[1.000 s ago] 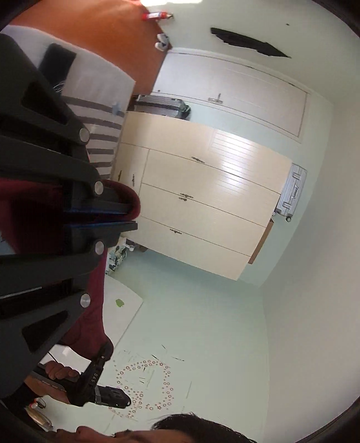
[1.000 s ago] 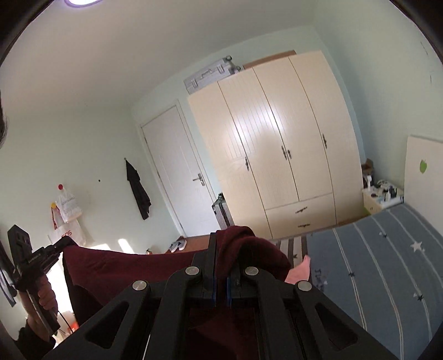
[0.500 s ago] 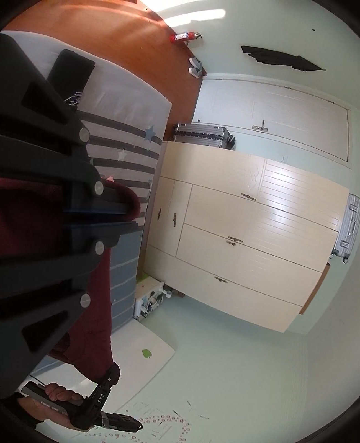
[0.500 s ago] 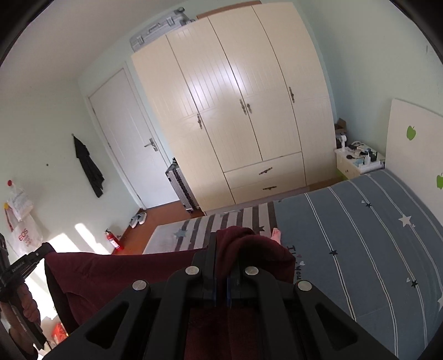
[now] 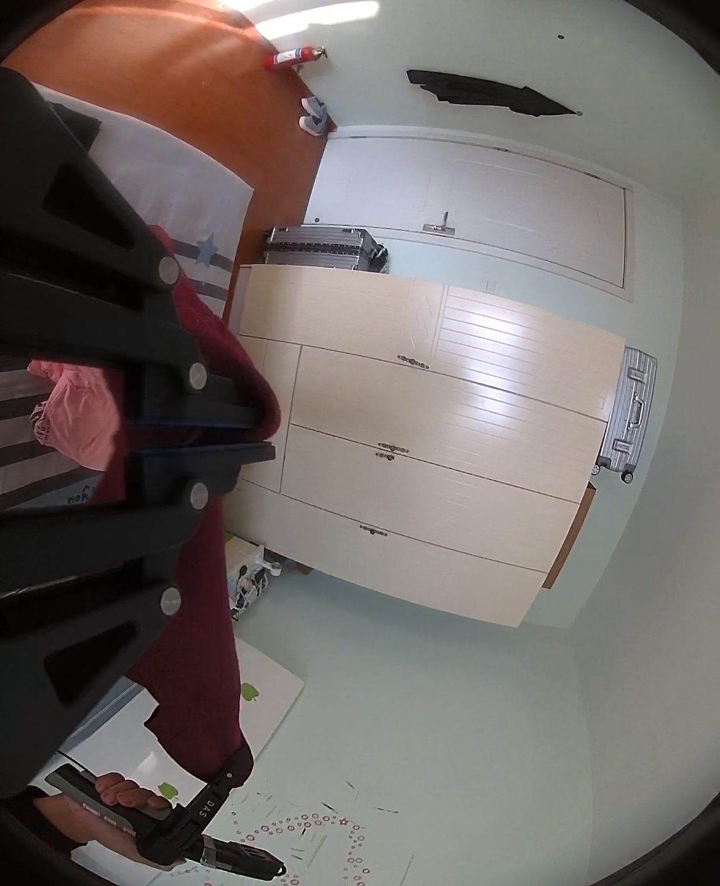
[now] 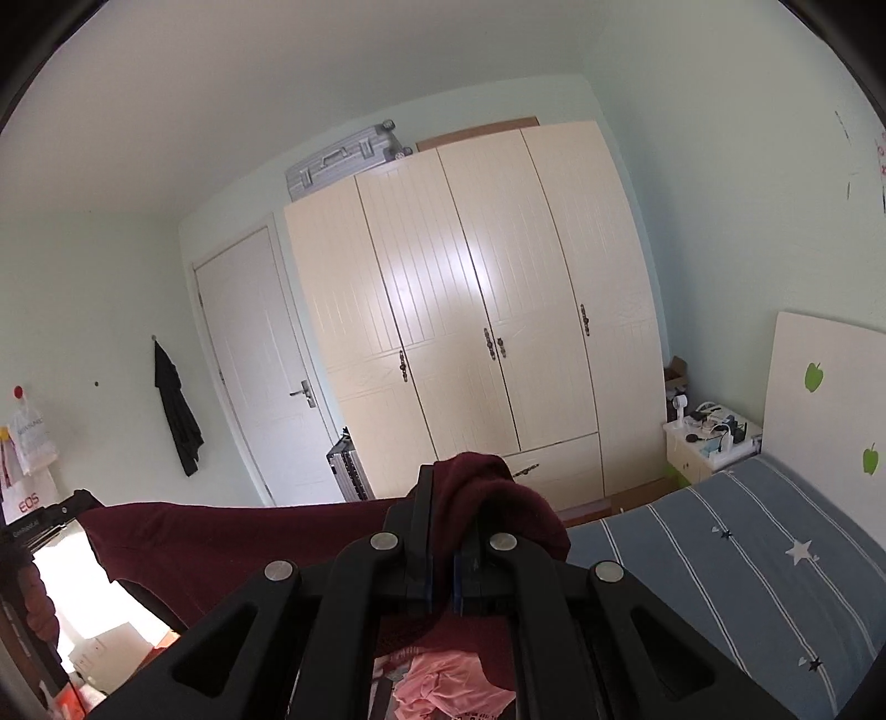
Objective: Fold clothes
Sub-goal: 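Lay the dark red shirt flat on the bed and open both grippers, then grasp the shirt edge with the left gripper and pull it flat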
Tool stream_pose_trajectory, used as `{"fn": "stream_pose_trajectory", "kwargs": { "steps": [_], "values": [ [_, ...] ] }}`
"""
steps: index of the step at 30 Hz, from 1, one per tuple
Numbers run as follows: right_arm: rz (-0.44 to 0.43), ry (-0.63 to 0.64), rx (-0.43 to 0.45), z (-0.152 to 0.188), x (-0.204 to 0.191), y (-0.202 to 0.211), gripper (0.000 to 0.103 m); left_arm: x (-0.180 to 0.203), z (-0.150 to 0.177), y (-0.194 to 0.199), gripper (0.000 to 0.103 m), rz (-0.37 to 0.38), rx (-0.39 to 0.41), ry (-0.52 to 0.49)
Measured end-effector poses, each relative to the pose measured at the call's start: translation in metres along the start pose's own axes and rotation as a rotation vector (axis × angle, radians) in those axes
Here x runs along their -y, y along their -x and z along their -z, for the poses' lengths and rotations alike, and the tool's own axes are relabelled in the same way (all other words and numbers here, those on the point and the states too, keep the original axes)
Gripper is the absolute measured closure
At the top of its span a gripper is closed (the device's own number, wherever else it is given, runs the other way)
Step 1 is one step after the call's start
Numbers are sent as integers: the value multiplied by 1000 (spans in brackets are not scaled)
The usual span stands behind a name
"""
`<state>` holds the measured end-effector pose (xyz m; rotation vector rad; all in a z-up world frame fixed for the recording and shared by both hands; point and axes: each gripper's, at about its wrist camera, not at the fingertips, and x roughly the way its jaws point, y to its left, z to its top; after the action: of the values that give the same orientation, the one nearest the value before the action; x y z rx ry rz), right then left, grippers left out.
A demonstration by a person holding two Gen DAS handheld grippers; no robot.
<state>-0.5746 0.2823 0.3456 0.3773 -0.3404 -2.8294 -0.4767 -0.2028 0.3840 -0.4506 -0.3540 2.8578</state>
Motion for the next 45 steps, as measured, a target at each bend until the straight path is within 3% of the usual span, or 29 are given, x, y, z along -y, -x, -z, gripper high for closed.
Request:
{"fn": "stream_pose_trajectory", "kwargs": {
  "steps": [2, 6, 11, 15, 17, 21, 24, 29, 31, 34, 37, 40, 42, 45],
  "values": [
    [4, 12, -39, 38, 2, 24, 100, -3, 50, 21, 100, -15, -49, -10],
    [73, 49, -213, 151, 13, 61, 100, -30, 182, 47, 100, -62, -252, 73],
    [156, 26, -516, 332, 36, 93, 100, -69, 377, 65, 100, -194, -546, 183],
    [246, 57, -807, 500, 54, 100, 100, -98, 543, 61, 100, -323, -817, 205],
    [281, 75, -936, 576, 63, 102, 100, -113, 606, 60, 100, -367, -915, 243],
    [296, 74, -1014, 625, 74, 105, 100, -127, 678, 61, 100, -421, -1020, 240],
    [307, 73, -1073, 662, 82, 108, 100, -128, 708, 66, 100, -426, -1070, 234],
    [323, 72, -1169, 722, 95, 113, 99, -120, 723, 67, 100, -382, -1094, 200],
    [307, 82, -1182, 718, 96, 114, 97, -119, 717, 70, 100, -348, -1089, 208],
    [301, 99, -1200, 706, 98, 126, 88, -117, 700, 84, 90, -290, -1080, 213],
    [301, 123, -1187, 684, 98, 141, 88, -119, 678, 103, 86, -267, -1062, 200],
    [311, 136, -1140, 656, 95, 147, 88, -139, 652, 112, 84, -306, -1002, 217],
    [313, 133, -1099, 638, 93, 144, 88, -168, 643, 104, 76, -366, -956, 250],
    [295, 105, -1034, 627, 88, 117, 88, -213, 634, 88, 75, -457, -891, 297]
  ]
}}
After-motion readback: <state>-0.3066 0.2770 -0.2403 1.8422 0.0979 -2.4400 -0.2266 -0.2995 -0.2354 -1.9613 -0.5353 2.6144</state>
